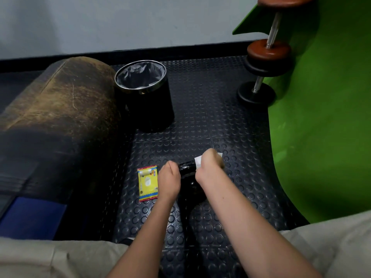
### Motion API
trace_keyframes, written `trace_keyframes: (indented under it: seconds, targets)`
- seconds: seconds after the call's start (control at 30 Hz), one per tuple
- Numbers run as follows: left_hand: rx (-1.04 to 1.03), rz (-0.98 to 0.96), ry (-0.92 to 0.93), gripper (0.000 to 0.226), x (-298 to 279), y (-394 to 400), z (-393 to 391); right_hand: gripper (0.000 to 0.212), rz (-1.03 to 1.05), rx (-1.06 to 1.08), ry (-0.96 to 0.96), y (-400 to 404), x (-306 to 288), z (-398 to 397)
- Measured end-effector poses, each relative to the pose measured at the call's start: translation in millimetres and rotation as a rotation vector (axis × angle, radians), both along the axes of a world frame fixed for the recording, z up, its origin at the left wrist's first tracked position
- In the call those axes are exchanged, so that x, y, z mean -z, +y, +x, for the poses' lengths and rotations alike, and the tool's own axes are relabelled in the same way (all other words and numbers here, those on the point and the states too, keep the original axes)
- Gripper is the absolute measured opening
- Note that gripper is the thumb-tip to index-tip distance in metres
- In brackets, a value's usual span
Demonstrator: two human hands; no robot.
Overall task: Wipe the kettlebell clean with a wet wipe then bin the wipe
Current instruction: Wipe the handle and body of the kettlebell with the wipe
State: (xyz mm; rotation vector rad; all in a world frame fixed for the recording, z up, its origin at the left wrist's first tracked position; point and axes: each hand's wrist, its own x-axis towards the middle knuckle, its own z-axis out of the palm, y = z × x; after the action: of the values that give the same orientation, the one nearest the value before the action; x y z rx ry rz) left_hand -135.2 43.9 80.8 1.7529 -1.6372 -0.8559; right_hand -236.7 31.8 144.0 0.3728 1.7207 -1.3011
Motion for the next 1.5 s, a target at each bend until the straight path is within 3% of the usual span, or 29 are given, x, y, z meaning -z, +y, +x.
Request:
trace_keyframes:
  seconds: [0.13, 0.2, 0.43, 0.57, 0.77, 0.9, 1.1, 1.33, 1.5]
  targets:
    - [-0.009, 0.009, 0.013, 0.042, -2, 1, 0, 0.022, -0.045, -0.087, -0.079, 6, -14, -11]
    - [-0.015, 0.007, 0.007, 0.041, -2, 1, 0, 0.017, -0.095, -0.109, -0.133, 11, -17, -5]
    - [-0.035, 0.025, 0.029, 0.04, 1, -1, -1, 0.033, -0.2, -0.16, -0.347, 26, -13, 6]
    - [-0.042, 0.026, 0.025, 0.041, 1, 0, 0, 0.051, -0.193, -0.192, -0.342, 35, -5, 12]
    - [-0.027, -0.005, 0.006, 0.043, 1, 1, 1, 0.052, -0.265, 0.125, -0.498, 32, -4, -18]
    - [-0.006, 0.006, -0.009, 0.041, -1, 0, 2, 0.061, -0.408, 0.19, -0.625, 27, 3, -20]
    - [-0.001, 0.045, -0.01, 0.039, 0, -3, 4, 0.078, -0.495, 0.01, -0.616, 32, 16, -2]
    - [-0.005, 0.067, -0.007, 0.038, -2, -2, 2, 0.075, -0.357, -0.237, -0.405, 40, 19, 24]
    - [-0.012, 0.065, 0.008, 0.037, -2, -1, 4, 0.072, -0.251, -0.05, -0.372, 41, 8, 9]
